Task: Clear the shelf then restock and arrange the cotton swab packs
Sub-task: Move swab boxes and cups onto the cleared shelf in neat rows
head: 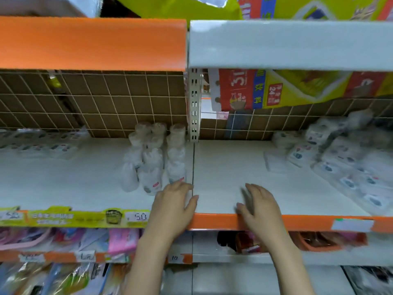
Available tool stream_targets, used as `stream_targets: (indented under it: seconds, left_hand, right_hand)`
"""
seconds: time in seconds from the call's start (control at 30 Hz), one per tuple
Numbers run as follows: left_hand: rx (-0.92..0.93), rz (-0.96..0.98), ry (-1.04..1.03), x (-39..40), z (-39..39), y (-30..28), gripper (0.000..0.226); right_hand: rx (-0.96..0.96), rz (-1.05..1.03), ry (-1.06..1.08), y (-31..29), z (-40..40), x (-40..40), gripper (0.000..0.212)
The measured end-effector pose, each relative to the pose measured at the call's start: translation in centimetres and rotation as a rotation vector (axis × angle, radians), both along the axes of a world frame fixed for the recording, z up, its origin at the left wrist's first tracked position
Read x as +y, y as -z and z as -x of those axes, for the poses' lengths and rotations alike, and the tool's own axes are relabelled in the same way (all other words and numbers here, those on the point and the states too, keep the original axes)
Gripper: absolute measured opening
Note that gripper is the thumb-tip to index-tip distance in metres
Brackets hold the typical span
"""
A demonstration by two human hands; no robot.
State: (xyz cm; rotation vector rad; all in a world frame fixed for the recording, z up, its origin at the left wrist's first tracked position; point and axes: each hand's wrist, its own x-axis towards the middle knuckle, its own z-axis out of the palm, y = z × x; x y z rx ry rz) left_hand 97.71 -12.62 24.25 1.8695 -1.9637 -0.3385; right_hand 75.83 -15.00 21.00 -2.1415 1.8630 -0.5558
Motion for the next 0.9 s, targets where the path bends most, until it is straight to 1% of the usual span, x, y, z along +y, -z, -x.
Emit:
stream_targets:
  seconds: [0.07,0.2,0.43,0.57,0.73,0.9]
  left_hand:
    - [-0.04,-0.07,-0.006,0.4,0.4,0.9,0.04]
    - [-0.064,-0.132,-0.014,0.8,0.3,1.6,0.039]
    - [-0.001,-0.087,-0.035,-0.7,-0.7,1.3,0.039]
    - [-0.022,-0.098,-0.005,-0.8,0.1,1.5,0.041]
    - [-0.084,-0.153,-0.008,-1.5,1.9,1.5,0.038]
    - [-0.044,-0.123,-0.042,-2.9,6.3,1.6,0.037]
  right_hand:
    - [-0.016,-0.031,-0.025,0.3,0.3,0.1,0.053]
    - [-0.008,-0.05,-0.057,0.6,0.2,0.1,0.047]
    - [-0.02,-0.064,-0.04,0.1,-0.5,-0.4,0.046]
    - [0.003,-0.08,-0.032,0.2,0.4,-0.5,0.046]
    - [0.018,-0.085,-0.047,0.2,2.9,-1.0,0.046]
    - [0.005,-0.077,-0.045,-0.1,8.2,-1.6,0.046]
